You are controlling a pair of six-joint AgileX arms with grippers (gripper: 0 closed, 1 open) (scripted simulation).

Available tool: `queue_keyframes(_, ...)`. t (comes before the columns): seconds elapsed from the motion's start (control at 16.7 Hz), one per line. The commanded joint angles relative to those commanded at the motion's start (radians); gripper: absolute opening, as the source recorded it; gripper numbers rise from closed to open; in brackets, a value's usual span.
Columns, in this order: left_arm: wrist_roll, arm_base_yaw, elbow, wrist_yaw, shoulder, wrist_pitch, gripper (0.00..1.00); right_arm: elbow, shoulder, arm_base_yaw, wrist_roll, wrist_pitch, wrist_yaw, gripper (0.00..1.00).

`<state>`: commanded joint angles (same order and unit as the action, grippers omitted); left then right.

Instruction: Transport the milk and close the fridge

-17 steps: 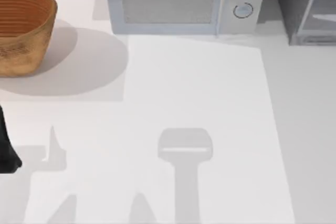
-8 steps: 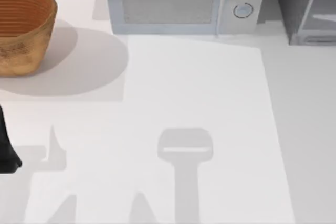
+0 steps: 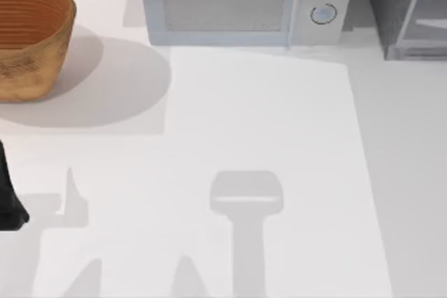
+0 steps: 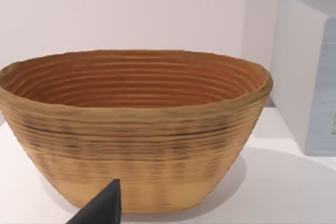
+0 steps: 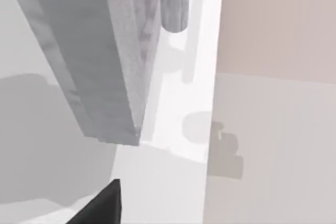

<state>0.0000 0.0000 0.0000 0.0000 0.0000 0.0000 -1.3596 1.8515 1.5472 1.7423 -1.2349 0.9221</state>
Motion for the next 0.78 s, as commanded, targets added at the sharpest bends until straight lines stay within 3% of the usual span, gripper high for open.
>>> queue_keyframes(0.54, 0.000, 0.000, 0.000, 0.000, 0.000, 0.000, 1.00, 0.010, 0.005, -0.474, -0.795, 0.645, -0.106, 1.00)
queue_keyframes(0.78, 0.000, 0.000, 0.000, 0.000, 0.000, 0.000, 1.00, 0.045, -0.012, -0.588, -1.033, 0.864, -0.153, 1.00)
